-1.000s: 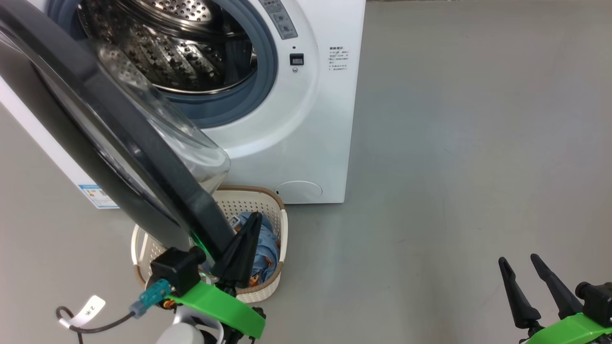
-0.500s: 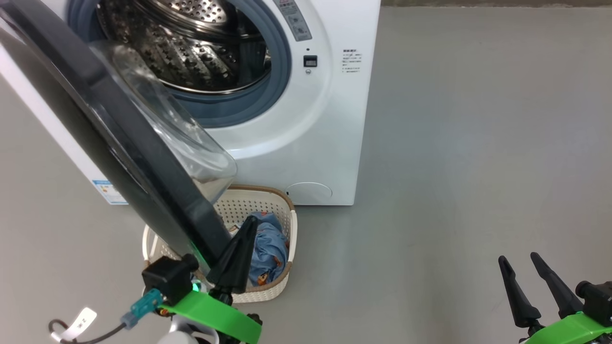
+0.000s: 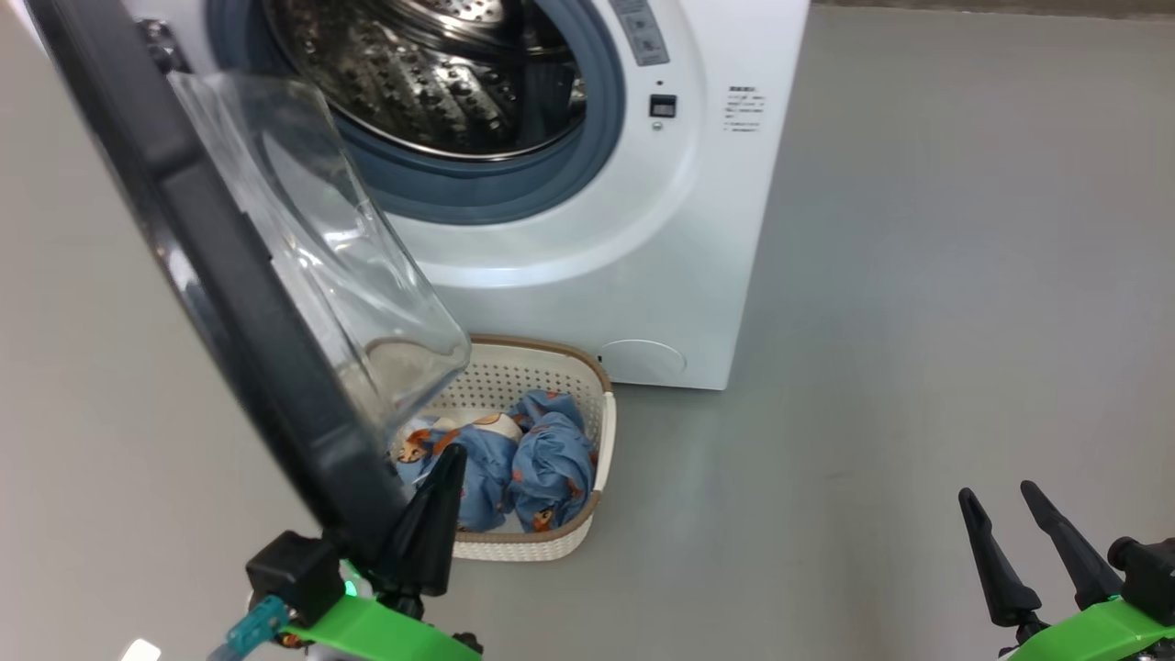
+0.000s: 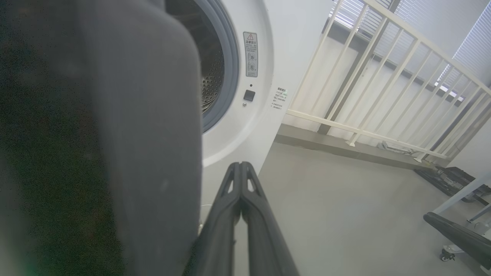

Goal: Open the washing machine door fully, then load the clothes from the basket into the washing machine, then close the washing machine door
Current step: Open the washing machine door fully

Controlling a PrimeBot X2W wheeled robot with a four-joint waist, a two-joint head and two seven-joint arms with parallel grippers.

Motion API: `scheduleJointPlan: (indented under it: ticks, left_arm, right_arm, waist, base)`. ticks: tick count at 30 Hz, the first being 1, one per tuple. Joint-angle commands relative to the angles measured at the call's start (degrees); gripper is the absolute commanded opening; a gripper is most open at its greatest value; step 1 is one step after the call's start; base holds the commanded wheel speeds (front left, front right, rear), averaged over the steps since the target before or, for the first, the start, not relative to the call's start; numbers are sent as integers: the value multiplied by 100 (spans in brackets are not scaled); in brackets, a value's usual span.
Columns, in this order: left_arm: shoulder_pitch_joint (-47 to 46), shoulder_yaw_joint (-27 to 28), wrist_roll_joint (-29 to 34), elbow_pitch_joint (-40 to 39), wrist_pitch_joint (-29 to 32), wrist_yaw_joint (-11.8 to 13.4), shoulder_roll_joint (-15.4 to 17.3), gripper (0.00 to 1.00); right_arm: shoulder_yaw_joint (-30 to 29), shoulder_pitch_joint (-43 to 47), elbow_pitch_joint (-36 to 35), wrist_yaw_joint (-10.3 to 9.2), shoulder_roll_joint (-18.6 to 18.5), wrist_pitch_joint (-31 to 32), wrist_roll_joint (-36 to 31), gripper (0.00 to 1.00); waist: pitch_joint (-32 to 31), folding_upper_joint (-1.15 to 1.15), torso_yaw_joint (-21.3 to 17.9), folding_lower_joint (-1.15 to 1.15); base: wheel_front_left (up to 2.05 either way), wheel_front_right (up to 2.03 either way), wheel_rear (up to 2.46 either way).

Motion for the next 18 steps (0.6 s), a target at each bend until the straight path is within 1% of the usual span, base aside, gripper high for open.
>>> scheduleJointPlan:
  ticks: [1,5,10,18]
  left_arm:
    - [-81,384,62,-118,-37,98,204,0]
    - [49,452,131,-215,-37,156,243,0]
    - [271,557,153,-438,-30,305,309,0]
    - [531,795,232,-892,73,628,521,0]
  right_arm:
    - [114,-62,-144,17,-153,-70,-89,100]
    - [114,-72,-145,17,-162,-70,-90,100]
    - [117,-58,-162,17,-156,-70,-104,100]
    - [93,-71,-170,17,-151,-70,-119,100]
  waist:
    - [14,0,94,0]
    - [22,0,249,0]
    - [46,0,452,0]
    - [114,0,776,0]
  base:
    - [0,0,0]
    - [0,0,0]
    - [0,0,0]
    - [0,0,0]
